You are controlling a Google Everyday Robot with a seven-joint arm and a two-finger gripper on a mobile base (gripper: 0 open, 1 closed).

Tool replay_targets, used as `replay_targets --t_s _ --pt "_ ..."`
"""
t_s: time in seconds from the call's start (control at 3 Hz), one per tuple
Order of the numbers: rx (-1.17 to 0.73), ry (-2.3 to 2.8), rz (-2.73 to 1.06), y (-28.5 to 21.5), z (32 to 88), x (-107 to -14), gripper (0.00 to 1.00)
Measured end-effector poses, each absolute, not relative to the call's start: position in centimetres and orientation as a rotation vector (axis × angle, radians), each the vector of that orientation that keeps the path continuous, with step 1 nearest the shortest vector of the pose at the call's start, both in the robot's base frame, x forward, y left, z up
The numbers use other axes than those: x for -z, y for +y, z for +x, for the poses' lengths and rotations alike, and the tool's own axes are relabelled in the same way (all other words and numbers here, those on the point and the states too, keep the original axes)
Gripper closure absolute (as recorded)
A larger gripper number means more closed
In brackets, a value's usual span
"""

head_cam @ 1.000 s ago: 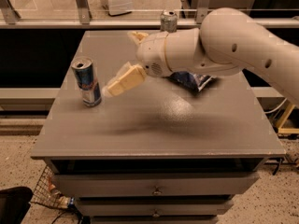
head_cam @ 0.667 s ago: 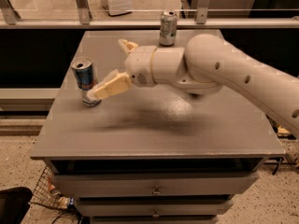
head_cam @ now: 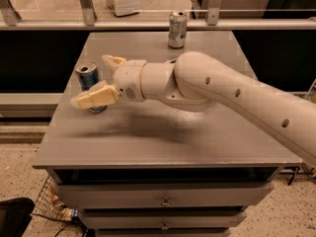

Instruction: Pick redbull can

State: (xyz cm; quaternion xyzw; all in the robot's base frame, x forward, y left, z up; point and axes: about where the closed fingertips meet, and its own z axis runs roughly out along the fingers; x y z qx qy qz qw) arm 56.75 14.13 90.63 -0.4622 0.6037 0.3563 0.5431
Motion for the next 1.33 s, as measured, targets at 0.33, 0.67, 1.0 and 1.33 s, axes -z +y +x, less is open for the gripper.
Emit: replay_targets --t_s 0.33,0.67,1.0,1.33 --pt "-0.925 1.403 -1.091 16.42 56.46 -89.89 0.39" --pt "-0.922 1.404 -1.093 16.42 56.39 -89.95 0.61" --pt "-0.923 1.402 -1.096 16.58 56.29 -90.01 0.85" --pt "-0.925 1.400 -1.100 16.78 56.18 -90.07 1.00"
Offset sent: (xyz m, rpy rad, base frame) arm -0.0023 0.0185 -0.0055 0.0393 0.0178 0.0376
